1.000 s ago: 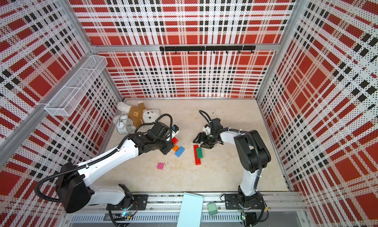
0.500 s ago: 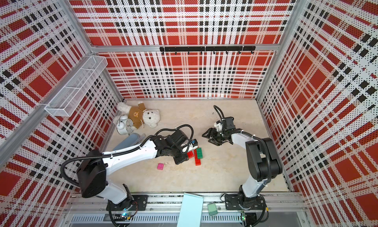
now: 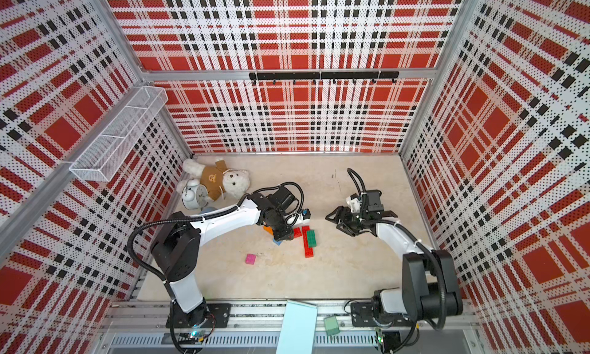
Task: Assemble a small pinwheel with lego
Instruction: Assemble the lego brick with the lego brick.
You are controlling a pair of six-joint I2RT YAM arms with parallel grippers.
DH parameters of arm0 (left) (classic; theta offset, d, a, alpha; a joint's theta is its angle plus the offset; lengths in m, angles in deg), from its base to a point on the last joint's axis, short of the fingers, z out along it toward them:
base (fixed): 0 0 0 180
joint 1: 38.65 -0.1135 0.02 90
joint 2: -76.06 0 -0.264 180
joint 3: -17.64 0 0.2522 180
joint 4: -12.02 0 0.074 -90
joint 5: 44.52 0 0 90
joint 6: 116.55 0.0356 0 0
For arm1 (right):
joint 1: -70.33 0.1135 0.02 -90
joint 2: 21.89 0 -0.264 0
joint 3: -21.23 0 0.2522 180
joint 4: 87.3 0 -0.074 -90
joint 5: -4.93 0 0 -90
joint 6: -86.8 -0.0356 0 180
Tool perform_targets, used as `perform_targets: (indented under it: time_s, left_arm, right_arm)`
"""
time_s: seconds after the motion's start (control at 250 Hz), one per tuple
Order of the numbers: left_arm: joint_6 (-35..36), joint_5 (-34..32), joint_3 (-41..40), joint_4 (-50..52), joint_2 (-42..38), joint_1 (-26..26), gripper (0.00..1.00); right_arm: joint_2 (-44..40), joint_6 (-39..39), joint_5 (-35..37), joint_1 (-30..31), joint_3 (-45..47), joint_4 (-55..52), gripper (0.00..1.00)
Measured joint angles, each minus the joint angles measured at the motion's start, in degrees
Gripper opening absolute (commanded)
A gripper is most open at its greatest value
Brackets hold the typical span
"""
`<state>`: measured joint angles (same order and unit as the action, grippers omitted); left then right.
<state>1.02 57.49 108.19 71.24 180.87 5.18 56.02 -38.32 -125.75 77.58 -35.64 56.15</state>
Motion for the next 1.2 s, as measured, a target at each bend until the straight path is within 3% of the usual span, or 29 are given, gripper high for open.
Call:
perform_targets:
  time_s: [0.956,1.201]
  left_arm:
    - [4.9,1.2,7.5,3.9,9.4,1.7,0.23]
    - [5.1,1.0,8.7,4.0,10.1,1.7,0.23]
  right_arm:
    - [-5.8,2.3,0.0,-2.5,0.4,-6.4,0.73]
    - [-6.1,2.5,-0.5,-2.5,1.3,-7.0,0.67]
